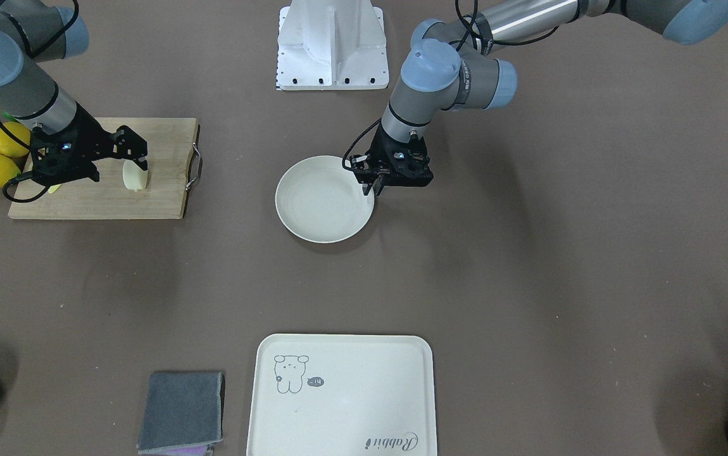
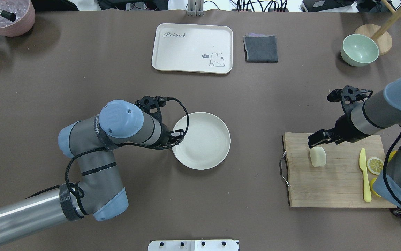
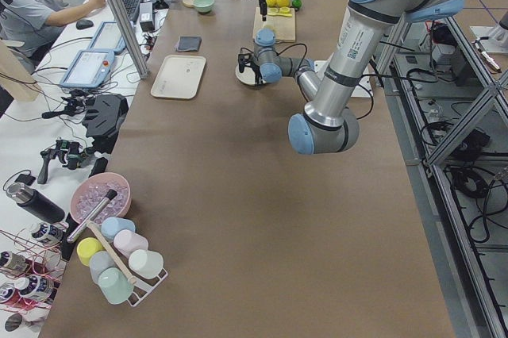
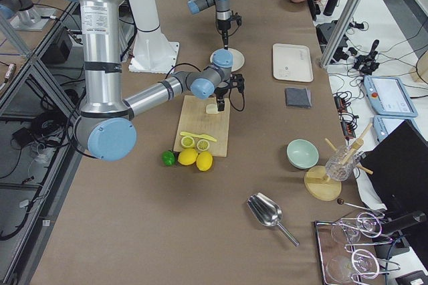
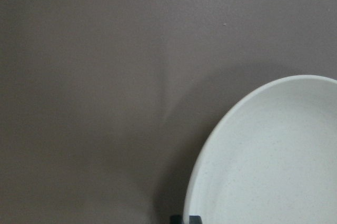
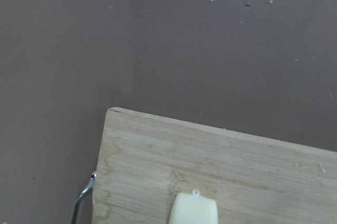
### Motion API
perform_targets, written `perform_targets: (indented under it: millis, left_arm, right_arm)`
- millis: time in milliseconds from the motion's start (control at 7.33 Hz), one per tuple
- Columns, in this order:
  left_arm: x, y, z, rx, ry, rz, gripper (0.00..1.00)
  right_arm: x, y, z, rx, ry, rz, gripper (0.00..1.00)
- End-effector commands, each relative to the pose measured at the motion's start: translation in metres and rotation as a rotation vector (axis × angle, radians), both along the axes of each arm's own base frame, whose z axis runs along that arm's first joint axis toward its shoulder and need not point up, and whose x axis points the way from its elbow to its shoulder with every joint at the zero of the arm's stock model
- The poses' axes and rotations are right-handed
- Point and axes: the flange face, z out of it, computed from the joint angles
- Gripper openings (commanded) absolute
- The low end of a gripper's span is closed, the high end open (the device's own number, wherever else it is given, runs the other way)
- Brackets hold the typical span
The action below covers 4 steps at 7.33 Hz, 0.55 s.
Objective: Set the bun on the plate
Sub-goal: 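Lower the right gripper onto the cream bun on the cutting board and grasp it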
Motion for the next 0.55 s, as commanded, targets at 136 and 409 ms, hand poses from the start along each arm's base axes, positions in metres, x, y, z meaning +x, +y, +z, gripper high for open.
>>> perform_targets:
  millis: [136,409]
  left_arm:
    - [-0.0008,-0.0004,-0.0034,0.004,0.01,-0.001,0.97]
    - [-0.0016,-0.0013,-0.0023,0.004,0.008,-0.004,0.97]
  right_arm:
    - [-0.0183,0.0174,0.0216,-0.007,0.057,-0.019,0.83]
    - [-0.026,0.0232,0.0266,-0.02,0.06,-0.043,0.57]
